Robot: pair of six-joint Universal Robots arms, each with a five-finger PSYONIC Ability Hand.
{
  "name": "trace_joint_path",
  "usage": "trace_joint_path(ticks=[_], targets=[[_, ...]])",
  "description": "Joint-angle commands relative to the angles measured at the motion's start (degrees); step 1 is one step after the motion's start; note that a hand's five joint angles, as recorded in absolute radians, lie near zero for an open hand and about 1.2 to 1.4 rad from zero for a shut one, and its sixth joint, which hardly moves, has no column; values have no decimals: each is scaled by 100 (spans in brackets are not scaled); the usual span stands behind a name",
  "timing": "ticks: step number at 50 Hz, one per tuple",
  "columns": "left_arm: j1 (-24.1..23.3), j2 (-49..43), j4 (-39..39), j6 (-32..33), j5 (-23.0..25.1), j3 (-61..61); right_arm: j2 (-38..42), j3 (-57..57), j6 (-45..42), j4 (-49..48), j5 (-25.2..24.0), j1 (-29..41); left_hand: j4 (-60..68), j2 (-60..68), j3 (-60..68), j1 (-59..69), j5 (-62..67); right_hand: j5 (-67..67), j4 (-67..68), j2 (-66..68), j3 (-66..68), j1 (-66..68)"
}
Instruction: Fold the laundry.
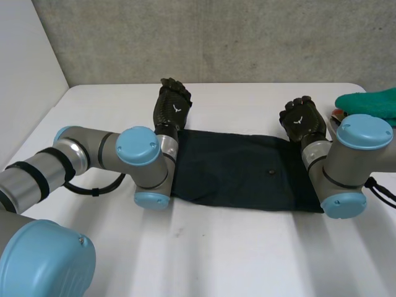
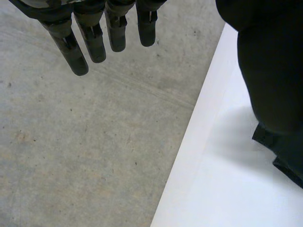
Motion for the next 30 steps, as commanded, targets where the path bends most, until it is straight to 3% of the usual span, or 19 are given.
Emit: trace_joint_path(ticks=[1, 5, 10, 12, 17, 20, 23, 30], targets=[[-99, 882, 738, -39, -13, -1159, -1097, 817, 1285, 899, 32, -98, -173, -176, -209, -104, -263, -390, -364, -298, -244, -175], [-178, 1330, 817, -48, -48, -1747, -1686, 1195, 2191, 1847, -160, -186, -173, -176, -209, -104, -263, -390, -364, -298, -244, -175], [-231, 1847, 800, -319, -57, -2625, -1880, 1590, 2798, 2841, -837, -519, -173, -176, -209, -104, -263, -390, -364, -298, -244, -175], [-240, 1998, 800, -495, -57, -2846, -1889, 1818, 2816, 2930, -1170, -721, -173, -176, -209, -104, -263, -390, -364, -298, -244, -175], [-257, 2227, 782, -1005, -57, -3286, -1837, 2083, 2799, 2589, -1339, -872, -173, -176, -209, -104, -263, -182, -156, -90, -36, 33], [-284, 2227, 782, -1059, -66, -3357, -1661, 2075, 2781, 2228, -1234, -863, -173, -176, -209, -104, -263, 1981, 2006, 2072, 2126, 2196], [-302, 2227, 773, -1085, -66, -3401, -1485, 2013, 2676, 2026, -1050, -950, -173, -176, -209, -104, -263, 6593, 6618, 6684, 6738, 6808], [-275, 2473, 756, -1094, -66, -3568, -2116, 2276, 1649, 1964, -820, -1337, -173, -176, -209, -104, -263, 6610, 6636, 6702, 6756, 6825]])
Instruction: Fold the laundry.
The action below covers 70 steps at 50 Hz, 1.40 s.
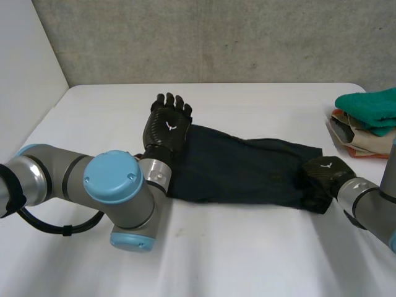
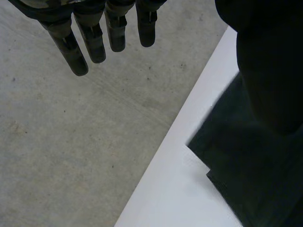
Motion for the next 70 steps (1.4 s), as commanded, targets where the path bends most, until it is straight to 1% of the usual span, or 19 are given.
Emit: trace_joint_path(ticks=[1, 8, 12, 16, 20, 23, 26, 28, 29, 30, 32, 37, 42, 46, 50, 52, 55, 64, 70], targets=[[23, 265, -14, 15, 4, -163, -868, 272, -1396, -128, 295, -426, -172, -161, -209, -103, -263, 1984, 1571, 1702, 1642, 3083], [49, 713, -14, -134, 4, -426, -1258, 194, -2989, -163, 287, -576, -172, -161, -209, -103, -263, 1984, 1571, 1702, 1642, 3083], [49, 933, -14, -345, 4, -602, -1249, -113, -3667, -207, 182, -279, -172, -161, -209, -103, -263, 1984, 1571, 1702, 1642, 3083], [49, 1082, -49, -600, 4, -743, -916, -578, -4019, -277, -310, 801, -172, -161, -209, -103, -263, 1984, 1571, 1702, 1642, 3083], [49, 1179, -154, -785, -4, -813, -135, -1140, -4099, -479, -1231, 1829, -172, -161, -209, -103, -263, 1984, 1571, 1702, 1642, 3083], [84, 1223, -251, -855, -57, -831, 296, -1308, -3958, -505, -1732, 2260, -172, -161, -209, -103, -263, 1984, 1571, 1702, 1642, 3083], [137, 1276, -295, -882, -136, -840, 753, -1414, -3783, -471, -1928, 2534, -172, -161, -209, -103, -263, 1984, 1571, 1702, 1642, 3083], [172, 1294, -295, -934, -154, -840, 851, -1449, -3599, -470, -1920, 2596, -172, -161, -209, -103, -263, 1984, 1571, 1702, 1642, 3083], [181, 1294, -295, -952, -154, -840, 860, -1476, -3467, -470, -1893, 2596, -172, -161, -209, -103, -263, 1274, 861, 992, 932, 2373], [190, 1302, -295, -969, -154, -840, 852, -1502, -3109, -462, -1789, 2605, -172, -161, -209, -103, -263, -2764, -3176, -3045, -3105, -1664], [190, 1294, -295, -1031, -154, -822, 799, -1502, -2712, -444, -1648, 2605, -172, -161, -209, -103, -263, -4663, -5075, -4945, -5004, -3563], [172, 1285, -286, -1154, -136, -699, 282, -1397, -876, -435, -1392, 2404, -172, -161, -209, -103, -263, -5016, -5429, -5298, -5358, -3917], [67, 1241, -304, -1443, -92, -410, -518, -1169, 1345, -435, -1278, 1640, -168, -157, -205, -99, -258, -5016, -5429, -5298, -5358, -3917], [-126, 1136, -470, -1891, -49, -93, -607, -1186, 2535, -216, -1120, 1296, -134, -123, -171, -65, -225, -5016, -5429, -5298, -5358, -3917], [-320, 741, -1119, -2384, 372, 311, -406, -1379, 2538, 250, -769, 1146, -84, -73, -121, -15, -174, -5016, -5429, -5298, -5358, -3917], [-364, 469, -1673, -2621, 785, 609, -152, -1510, 2354, 399, -602, 1146, 17, 28, -20, 86, -73, -5016, -5429, -5298, -5358, -3917], [-364, 57, -2331, -2692, 997, 978, 271, -1774, 1870, 602, -321, 1199, 135, 146, 97, 204, 44, -5016, -5429, -5298, -5358, -3917], [-338, -754, -3388, -2543, 356, 1638, 1378, -2319, 1158, 971, -4, 1217, 471, 482, 434, 540, 381, -5016, -5429, -5298, -5358, -3917], [-346, -781, -3608, -2007, 224, 1648, 1300, -2329, 771, 1050, 119, 1225, 455, 466, 418, 524, 365, -5016, -5429, -5298, -5358, -3917]])
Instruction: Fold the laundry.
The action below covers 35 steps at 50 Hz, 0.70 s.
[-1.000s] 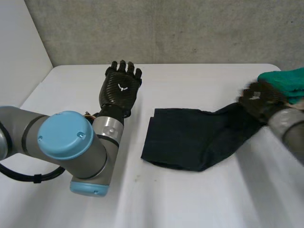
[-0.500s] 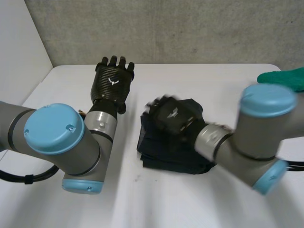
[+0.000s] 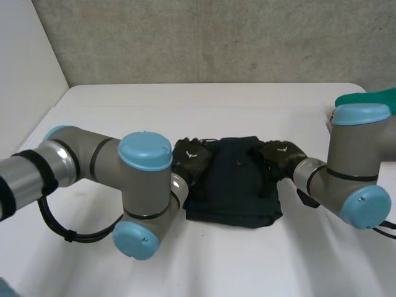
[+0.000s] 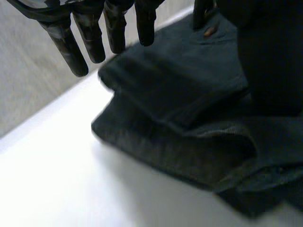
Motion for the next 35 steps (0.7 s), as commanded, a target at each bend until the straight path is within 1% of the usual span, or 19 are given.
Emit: trace_joint_path(ticks=[1, 5, 8, 10, 13, 16, 18, 19, 22, 23, 25, 28, 29, 35], targets=[[3, -46, -251, 530, -285, 40, -3, -31, -464, 98, 115, 9, 338, 287, 353, 490, 329, -389, -376, -307, -255, -82], [-23, 252, -251, 443, -259, 23, -530, 277, -597, -16, 106, -18, 170, 120, 185, 322, 161, -389, -376, -307, -255, -82], [-23, 700, -268, 285, -233, -30, -952, 654, -597, -384, 167, 35, 52, 2, 67, 204, 44, -389, -376, -307, -255, -82], [-15, 946, -269, 179, -171, -118, -1303, 1084, -632, -824, 264, 96, -49, -99, -34, 103, -57, -389, -376, -307, -255, -82], [38, 1464, -260, 12, 214, -329, -1803, 1698, -693, -1298, 308, 210, -100, -150, -85, 52, -108, -389, -376, -307, -255, -82], [196, 1939, -286, -111, 882, -487, -2086, 2122, -729, -1493, 264, 289, -83, -133, -68, 69, -92, -389, -376, -307, -255, -82], [301, 2071, -312, -181, 1181, -557, -2227, 2508, -738, -1624, 264, 421, -49, -100, -34, 103, -58, -389, -376, -307, -255, -82], [398, 2194, -373, -269, 1487, -662, -2236, 2623, -746, -1651, 273, 491, -33, -83, -18, 119, -41, -389, -376, -307, -255, -82], [504, 2309, -497, -410, 1876, -760, -2192, 3010, -729, -1905, 273, 790, -32, -83, -17, 119, -41, -389, -376, -307, -255, -82], [539, 2379, -567, -471, 2086, -795, -2184, 3063, -737, -1985, 282, 826, -32, -83, -17, 119, -41, -389, -376, -307, -255, -82], [557, 2423, -629, -524, 2263, -804, -2044, 3212, -738, -2335, 317, 940, -32, -83, -17, 119, -41, -389, -376, -307, -255, -82], [574, 2459, -725, -603, 2422, -804, -1684, 3266, -746, -2661, 343, 1010, -16, -66, -1, 136, -24, -389, -376, -307, -255, -82], [566, 2459, -743, -621, 2422, -795, -1491, 3248, -764, -2810, 352, 1037, -16, -66, -1, 136, -24, -389, -376, -307, -255, -82], [530, 2643, -752, -700, 2439, -804, -997, 3029, -843, -3171, 378, 1125, -32, -83, -17, 119, -41, -389, -376, -307, -255, -82]])
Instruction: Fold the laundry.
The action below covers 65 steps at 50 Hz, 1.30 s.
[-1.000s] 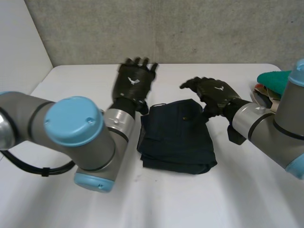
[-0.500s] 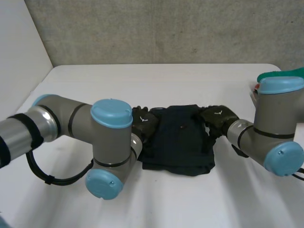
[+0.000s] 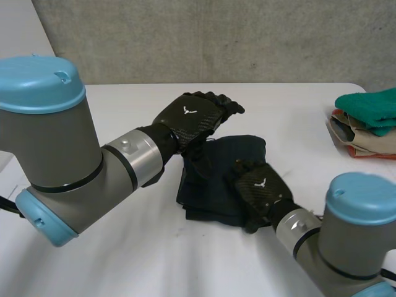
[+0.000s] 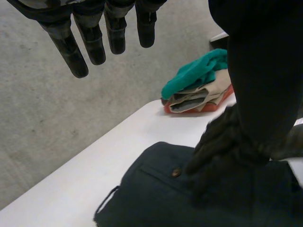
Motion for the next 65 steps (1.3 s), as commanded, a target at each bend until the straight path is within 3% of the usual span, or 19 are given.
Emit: trace_joint_path(ticks=[1, 8, 18, 22, 23, 24, 29, 36, 42, 49, 54, 59, 65], targets=[[-39, 191, -69, -110, 77, -2, 822, -252, -127, -634, 75, 120, -36, -33, -50, 136, -19, -367, -376, -166, -228, 105], [-56, 244, -69, -137, 77, -11, 1007, -620, -496, -1240, 532, 129, -36, -33, -50, 137, -19, -367, -376, -166, -228, 105], [-48, 411, -69, -180, 86, -46, 1613, -1367, -488, -1250, 532, 146, -36, -33, -50, 136, -19, -294, -303, -93, -155, 178], [-56, 411, -69, -251, 94, -46, 1886, -1781, -470, -1162, 541, 129, -36, -33, -50, 136, -19, 3028, 3019, 3229, 3167, 3500], [-56, 411, -69, -251, 86, -55, 1895, -1877, -453, -1110, 541, 120, -19, -16, -34, 153, -3, 5304, 5295, 5505, 5443, 5776], [-56, 411, -69, -251, 86, -55, 1886, -1904, -444, -1083, 532, 85, -19, -16, -34, 153, -3, 6359, 6350, 6560, 6498, 6831], [-57, 420, -69, -251, 94, -99, 1632, -1984, -417, -942, 392, 32, -36, -33, -50, 136, -19, 6633, 6624, 6834, 6772, 7105], [-48, 455, -60, -260, 94, -90, 1359, -2159, -479, -415, -539, -1083, -36, -33, -50, 136, -19, 6633, 6624, 6834, 6772, 7105], [-48, 482, -60, -260, 94, -90, 1227, -3036, -524, -300, -2102, -1997, -36, -33, -50, 136, -19, 6633, 6624, 6834, 6772, 7105], [-48, 482, -69, -268, 86, -108, 1279, -4461, 205, -783, -2394, -2656, -36, -33, -50, 136, -19, 6633, 6624, 6834, 6772, 7105], [-48, 491, -69, -268, 86, -134, 1393, -5120, 1574, -1519, -2666, -3481, -36, -33, -50, 136, -19, 6633, 6624, 6834, 6772, 7105], [-56, 552, -69, -295, 103, -143, 1736, -5376, 2534, -2364, -3202, -4080, -69, -66, -84, 103, -53, 6633, 6624, 6834, 6772, 7105], [-91, 666, -43, -567, 129, -143, 2307, -5429, 2764, -2691, -3712, -4792, -86, -83, -101, 86, -70, 6633, 6624, 6834, 6772, 7105]])
